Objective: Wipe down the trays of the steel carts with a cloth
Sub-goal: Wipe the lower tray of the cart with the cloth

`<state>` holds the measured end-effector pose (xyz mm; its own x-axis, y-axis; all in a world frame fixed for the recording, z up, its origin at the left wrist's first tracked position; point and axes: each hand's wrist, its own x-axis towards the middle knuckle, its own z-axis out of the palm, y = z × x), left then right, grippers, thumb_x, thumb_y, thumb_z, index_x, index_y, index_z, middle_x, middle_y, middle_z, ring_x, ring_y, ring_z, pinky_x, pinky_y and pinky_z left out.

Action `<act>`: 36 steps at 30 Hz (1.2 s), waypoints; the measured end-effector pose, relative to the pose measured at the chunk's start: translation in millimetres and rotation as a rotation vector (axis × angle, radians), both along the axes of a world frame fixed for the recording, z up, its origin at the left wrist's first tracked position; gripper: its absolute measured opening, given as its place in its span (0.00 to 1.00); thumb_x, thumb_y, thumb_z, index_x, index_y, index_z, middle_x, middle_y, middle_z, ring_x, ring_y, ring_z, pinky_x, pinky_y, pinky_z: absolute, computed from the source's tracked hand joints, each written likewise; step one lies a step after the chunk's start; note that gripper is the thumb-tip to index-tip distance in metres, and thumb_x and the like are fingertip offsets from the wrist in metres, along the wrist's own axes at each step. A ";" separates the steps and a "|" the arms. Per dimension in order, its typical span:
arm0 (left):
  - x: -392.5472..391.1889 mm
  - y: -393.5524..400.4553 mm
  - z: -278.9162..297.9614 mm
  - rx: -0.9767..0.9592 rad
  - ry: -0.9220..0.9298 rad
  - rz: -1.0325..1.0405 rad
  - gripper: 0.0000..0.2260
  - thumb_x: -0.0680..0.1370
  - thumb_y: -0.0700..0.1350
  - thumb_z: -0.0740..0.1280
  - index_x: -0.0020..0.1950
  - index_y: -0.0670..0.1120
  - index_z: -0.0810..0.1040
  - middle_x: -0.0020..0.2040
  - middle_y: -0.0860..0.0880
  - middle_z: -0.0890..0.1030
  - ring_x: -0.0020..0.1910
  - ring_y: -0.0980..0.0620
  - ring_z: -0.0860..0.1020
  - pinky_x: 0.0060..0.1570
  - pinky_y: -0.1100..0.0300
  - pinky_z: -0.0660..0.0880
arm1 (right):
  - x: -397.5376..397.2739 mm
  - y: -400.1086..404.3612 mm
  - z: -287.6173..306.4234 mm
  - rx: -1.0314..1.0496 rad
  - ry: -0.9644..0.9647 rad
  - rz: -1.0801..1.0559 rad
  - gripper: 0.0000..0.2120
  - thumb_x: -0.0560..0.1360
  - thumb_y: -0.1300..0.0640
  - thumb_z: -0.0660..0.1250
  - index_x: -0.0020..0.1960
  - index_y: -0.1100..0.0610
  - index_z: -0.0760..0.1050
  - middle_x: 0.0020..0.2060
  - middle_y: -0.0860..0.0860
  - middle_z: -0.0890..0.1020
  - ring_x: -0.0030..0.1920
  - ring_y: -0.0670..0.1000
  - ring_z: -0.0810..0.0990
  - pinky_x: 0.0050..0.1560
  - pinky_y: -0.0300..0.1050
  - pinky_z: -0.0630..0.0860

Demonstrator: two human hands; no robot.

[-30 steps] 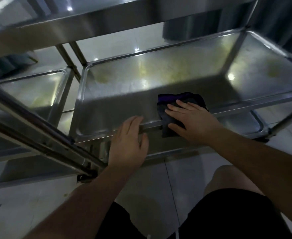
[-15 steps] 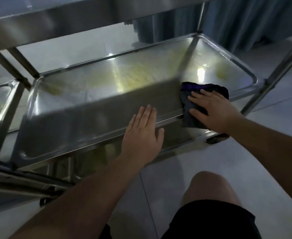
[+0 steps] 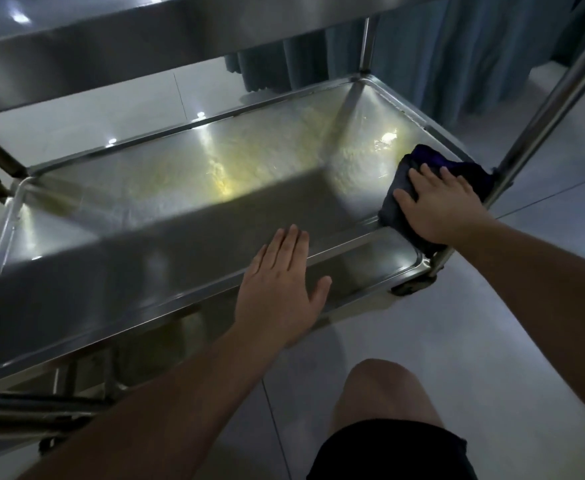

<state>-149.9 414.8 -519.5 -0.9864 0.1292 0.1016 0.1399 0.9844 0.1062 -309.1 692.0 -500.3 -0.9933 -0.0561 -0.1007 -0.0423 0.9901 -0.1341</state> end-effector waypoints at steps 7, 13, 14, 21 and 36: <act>0.8 -1.2 0.9 0.010 0.000 -0.021 0.36 0.84 0.69 0.43 0.87 0.50 0.50 0.87 0.51 0.47 0.85 0.54 0.43 0.81 0.57 0.38 | -57.5 14.4 11.8 -0.012 -0.074 -0.098 0.35 0.83 0.35 0.43 0.85 0.50 0.46 0.85 0.50 0.47 0.84 0.58 0.44 0.82 0.59 0.44; 2.7 0.8 2.3 0.018 0.007 -0.004 0.37 0.83 0.70 0.47 0.87 0.50 0.53 0.87 0.51 0.50 0.85 0.54 0.45 0.79 0.58 0.36 | -110.9 11.6 8.8 0.030 -0.015 0.010 0.35 0.82 0.35 0.43 0.85 0.50 0.50 0.85 0.49 0.50 0.84 0.55 0.46 0.82 0.57 0.44; 2.4 0.6 2.1 0.011 0.004 -0.005 0.37 0.83 0.70 0.48 0.87 0.49 0.53 0.87 0.51 0.50 0.85 0.54 0.45 0.80 0.58 0.36 | -119.6 7.4 8.3 0.034 -0.003 0.019 0.36 0.82 0.35 0.43 0.85 0.50 0.50 0.85 0.48 0.51 0.84 0.55 0.46 0.82 0.58 0.44; 1.7 4.9 1.5 -0.016 0.000 0.009 0.37 0.83 0.69 0.52 0.86 0.48 0.58 0.87 0.50 0.55 0.85 0.51 0.50 0.82 0.54 0.46 | -96.8 -74.9 16.1 0.013 0.065 0.252 0.45 0.74 0.29 0.38 0.81 0.54 0.58 0.82 0.53 0.59 0.81 0.61 0.56 0.79 0.62 0.55; 2.5 3.2 1.1 -0.028 -0.014 0.003 0.37 0.83 0.69 0.51 0.85 0.48 0.60 0.87 0.50 0.54 0.86 0.52 0.49 0.83 0.52 0.48 | -145.1 -12.0 10.6 0.008 0.038 0.037 0.38 0.81 0.34 0.44 0.84 0.53 0.52 0.84 0.53 0.52 0.83 0.59 0.48 0.82 0.60 0.46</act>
